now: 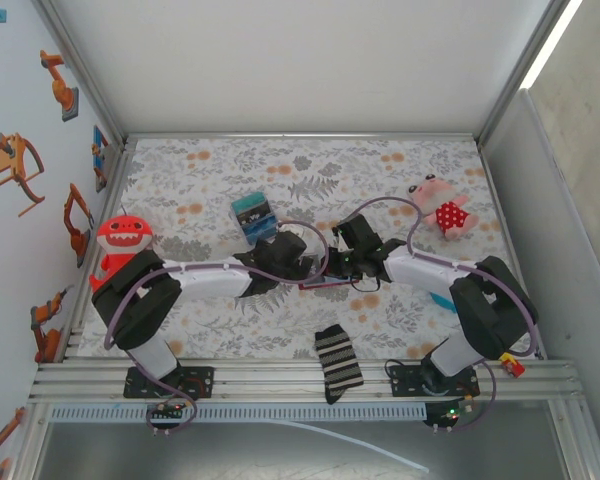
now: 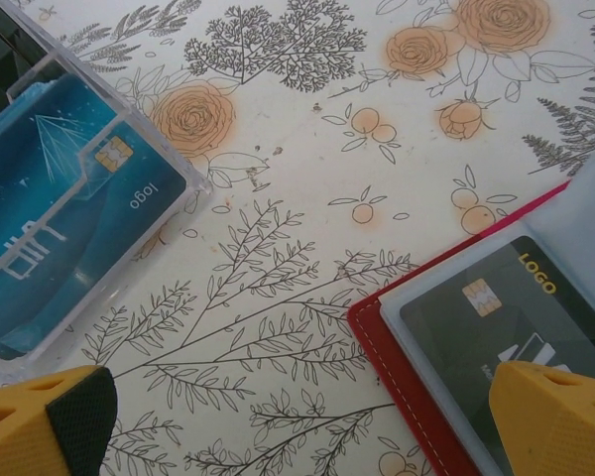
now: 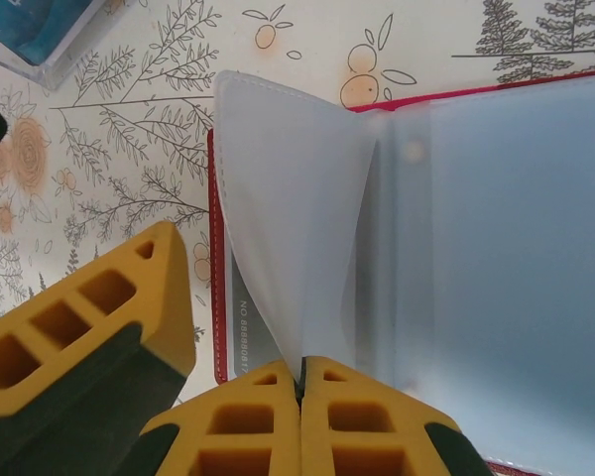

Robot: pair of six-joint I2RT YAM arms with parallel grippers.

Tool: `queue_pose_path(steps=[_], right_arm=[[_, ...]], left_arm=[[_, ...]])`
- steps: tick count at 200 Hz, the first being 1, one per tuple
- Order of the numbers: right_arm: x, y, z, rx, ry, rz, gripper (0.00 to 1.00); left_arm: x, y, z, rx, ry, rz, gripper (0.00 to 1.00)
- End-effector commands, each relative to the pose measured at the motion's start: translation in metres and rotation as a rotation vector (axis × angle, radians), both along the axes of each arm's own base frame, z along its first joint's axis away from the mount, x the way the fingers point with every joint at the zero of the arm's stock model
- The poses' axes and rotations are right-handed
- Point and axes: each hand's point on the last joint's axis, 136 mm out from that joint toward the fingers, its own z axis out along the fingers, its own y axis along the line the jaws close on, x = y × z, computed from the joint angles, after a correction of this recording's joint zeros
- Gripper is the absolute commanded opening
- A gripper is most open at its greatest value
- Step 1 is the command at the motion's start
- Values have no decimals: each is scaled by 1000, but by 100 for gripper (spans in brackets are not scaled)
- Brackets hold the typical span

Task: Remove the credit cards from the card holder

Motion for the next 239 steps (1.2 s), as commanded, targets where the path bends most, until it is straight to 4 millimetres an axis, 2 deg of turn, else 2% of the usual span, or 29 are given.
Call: queue_pose_path(steps=[1, 53, 76, 124, 165, 206, 239], right_arm=[[1, -1, 7, 21, -11, -17, 2], [1, -2, 6, 18, -10, -18, 2], [1, -4, 7, 10, -16, -25, 2], [0, -22, 7, -52, -33, -59, 4], [0, -47, -1, -128, -31, -113, 9], [-3, -60, -8, -154, -20, -141, 27], [-5, -69, -10, -186, -22, -150, 27]], left_arm=[[6, -10, 4, -42, -11, 20, 97], [3, -8, -26, 25, 50, 18, 97], [2, -5, -28, 41, 52, 25, 97], [0, 4, -34, 98, 69, 37, 97], [-2, 7, -32, 100, 69, 44, 97], [-4, 9, -30, 115, 65, 44, 97], [-7, 10, -32, 124, 72, 46, 97]])
